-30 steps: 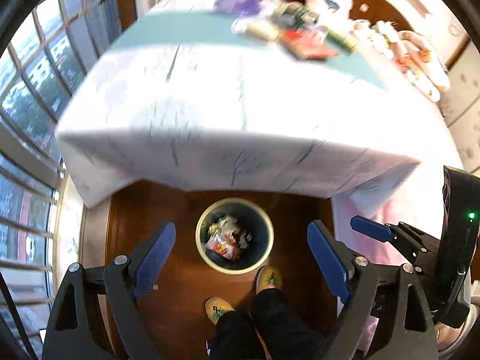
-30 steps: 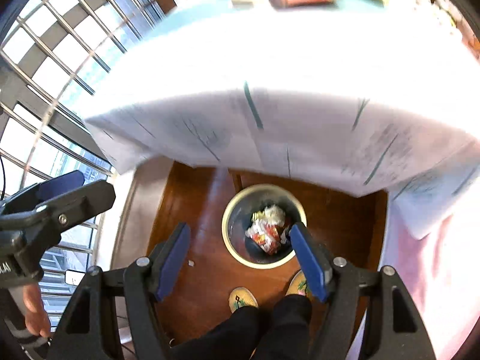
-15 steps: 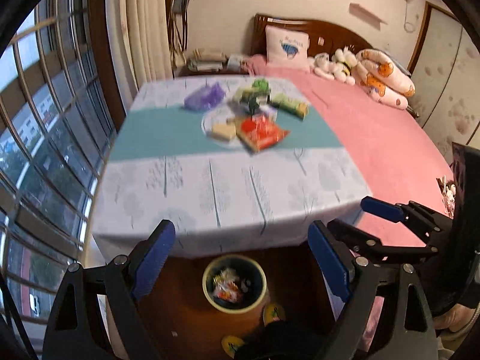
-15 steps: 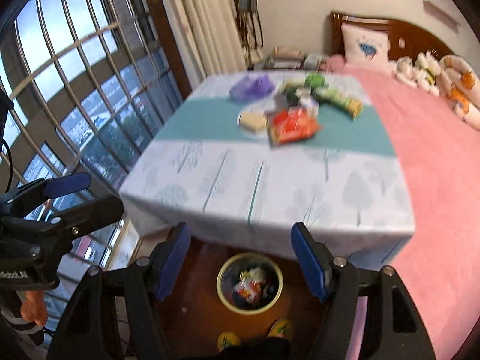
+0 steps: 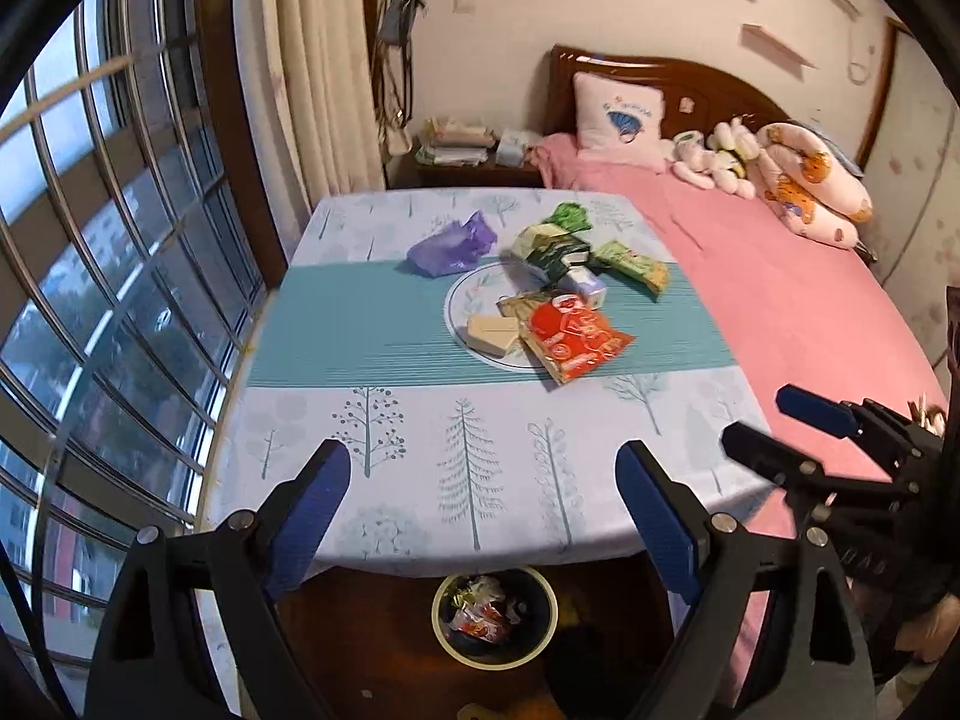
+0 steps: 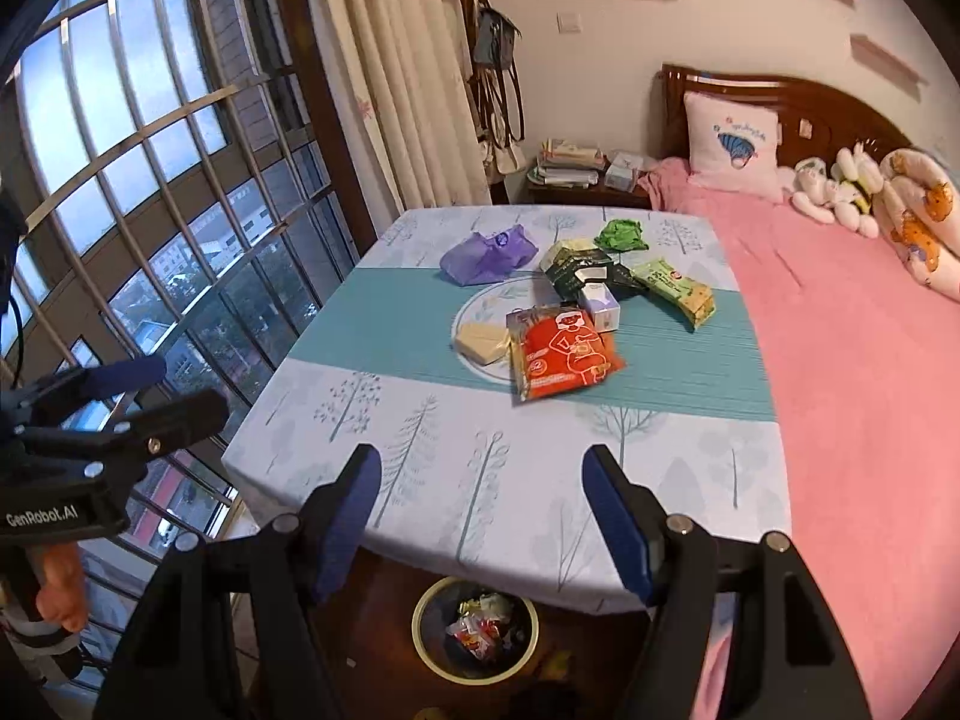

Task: Collect trash
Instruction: 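Raise both tools back toward the table of trash, then grasp the red snack bag with the right tool while the left grasps the beige paper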

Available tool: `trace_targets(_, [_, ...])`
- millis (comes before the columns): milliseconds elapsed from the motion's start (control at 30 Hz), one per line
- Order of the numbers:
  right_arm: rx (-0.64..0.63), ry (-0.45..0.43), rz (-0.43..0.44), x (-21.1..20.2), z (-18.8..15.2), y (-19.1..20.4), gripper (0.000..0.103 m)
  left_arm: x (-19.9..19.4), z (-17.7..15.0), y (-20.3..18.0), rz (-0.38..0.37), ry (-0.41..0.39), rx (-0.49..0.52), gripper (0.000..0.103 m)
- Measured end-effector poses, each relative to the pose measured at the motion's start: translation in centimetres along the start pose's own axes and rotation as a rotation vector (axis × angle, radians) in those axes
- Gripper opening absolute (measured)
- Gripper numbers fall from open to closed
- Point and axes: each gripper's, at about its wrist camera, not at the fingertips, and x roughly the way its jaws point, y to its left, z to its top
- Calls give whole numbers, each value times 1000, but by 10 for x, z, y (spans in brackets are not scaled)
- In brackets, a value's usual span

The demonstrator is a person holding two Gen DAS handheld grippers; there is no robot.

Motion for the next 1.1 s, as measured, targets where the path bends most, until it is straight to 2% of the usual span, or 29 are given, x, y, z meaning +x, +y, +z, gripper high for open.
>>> trace_targets(267, [71, 155, 79, 105, 47, -74, 70, 108, 43, -7, 70, 81, -35, 89])
trace_targets(433, [162, 292, 142, 187, 61, -126, 69, 189, 68, -14, 85, 173, -87, 88])
trace_targets(533, [221, 376, 206, 225, 58, -145, 64, 228, 75, -14, 103, 223, -128, 88])
trace_targets(667, [272, 457, 299, 258, 51, -153, 57, 263, 79, -10, 123, 270, -167, 88])
trace_targets(900, [343, 449, 432, 285, 54, -147, 47, 289, 83, -7, 134, 313, -186, 88])
trace_targets(1000, [332, 458, 453, 299, 59, -136, 39, 296, 86, -6, 127, 326, -196, 88])
trace_targets(1100, [316, 470, 447, 310, 63, -127, 22, 304, 90, -2, 116, 343, -211, 88])
